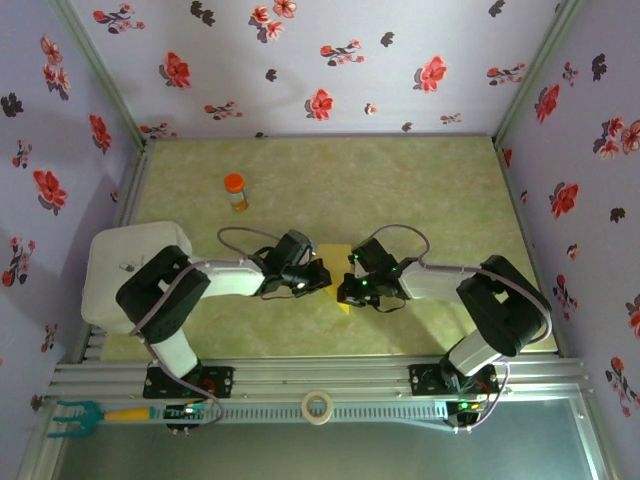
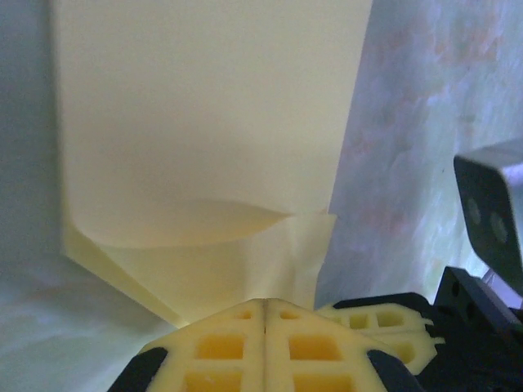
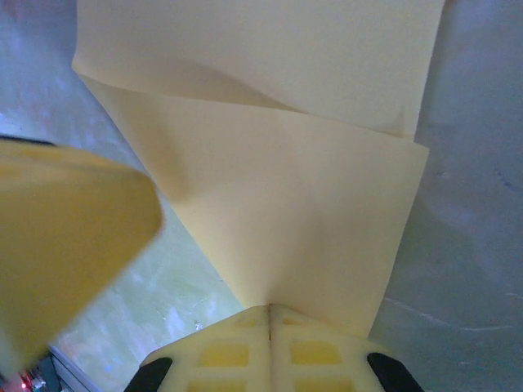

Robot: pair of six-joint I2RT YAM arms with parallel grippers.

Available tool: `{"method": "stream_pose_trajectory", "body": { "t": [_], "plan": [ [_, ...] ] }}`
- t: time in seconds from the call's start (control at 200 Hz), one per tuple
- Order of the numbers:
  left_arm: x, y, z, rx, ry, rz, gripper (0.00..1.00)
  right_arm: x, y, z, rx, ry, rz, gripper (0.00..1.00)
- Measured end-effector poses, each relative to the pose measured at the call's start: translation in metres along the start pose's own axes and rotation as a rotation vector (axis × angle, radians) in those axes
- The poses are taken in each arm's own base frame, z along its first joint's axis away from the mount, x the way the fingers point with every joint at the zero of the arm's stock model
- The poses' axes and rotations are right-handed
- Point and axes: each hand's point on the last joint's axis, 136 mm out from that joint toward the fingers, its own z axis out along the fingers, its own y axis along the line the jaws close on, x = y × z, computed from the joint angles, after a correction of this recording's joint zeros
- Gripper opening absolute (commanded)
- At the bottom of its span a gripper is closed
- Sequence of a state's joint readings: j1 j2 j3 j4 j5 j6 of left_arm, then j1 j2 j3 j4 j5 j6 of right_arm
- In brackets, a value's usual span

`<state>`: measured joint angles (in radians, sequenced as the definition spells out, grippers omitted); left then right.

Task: Fold a paper plane with a square sheet of paper (pick it up from the middle)
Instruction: Third fold the triangle at the center of the table.

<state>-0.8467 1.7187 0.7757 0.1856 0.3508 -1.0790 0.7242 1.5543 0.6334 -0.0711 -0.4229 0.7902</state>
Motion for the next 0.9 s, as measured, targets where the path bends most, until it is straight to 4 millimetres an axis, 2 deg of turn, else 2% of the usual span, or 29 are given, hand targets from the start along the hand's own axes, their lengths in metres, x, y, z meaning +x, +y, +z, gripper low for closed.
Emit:
{"method": "stream_pose_trajectory", "body": {
  "t": [0.13, 0.445, 0.9],
  "plan": [
    [0.007, 0.001, 0.011, -0.011, 0.024, -0.006, 0.0, 0.0, 0.0, 0.0, -0.002, -0.001, 0.003, 0.0],
    [0.003, 0.011, 0.014, -0.039, 0.016, -0.046, 0.0, -0.001, 0.001, 0.001, -0.01, -0.009, -0.002, 0.0],
    [-0.029, 0.035, -0.003, -0.047, -0.049, -0.126, 0.0, -0.005, 0.003, 0.003, -0.026, -0.027, -0.013, 0.0]
  ]
}}
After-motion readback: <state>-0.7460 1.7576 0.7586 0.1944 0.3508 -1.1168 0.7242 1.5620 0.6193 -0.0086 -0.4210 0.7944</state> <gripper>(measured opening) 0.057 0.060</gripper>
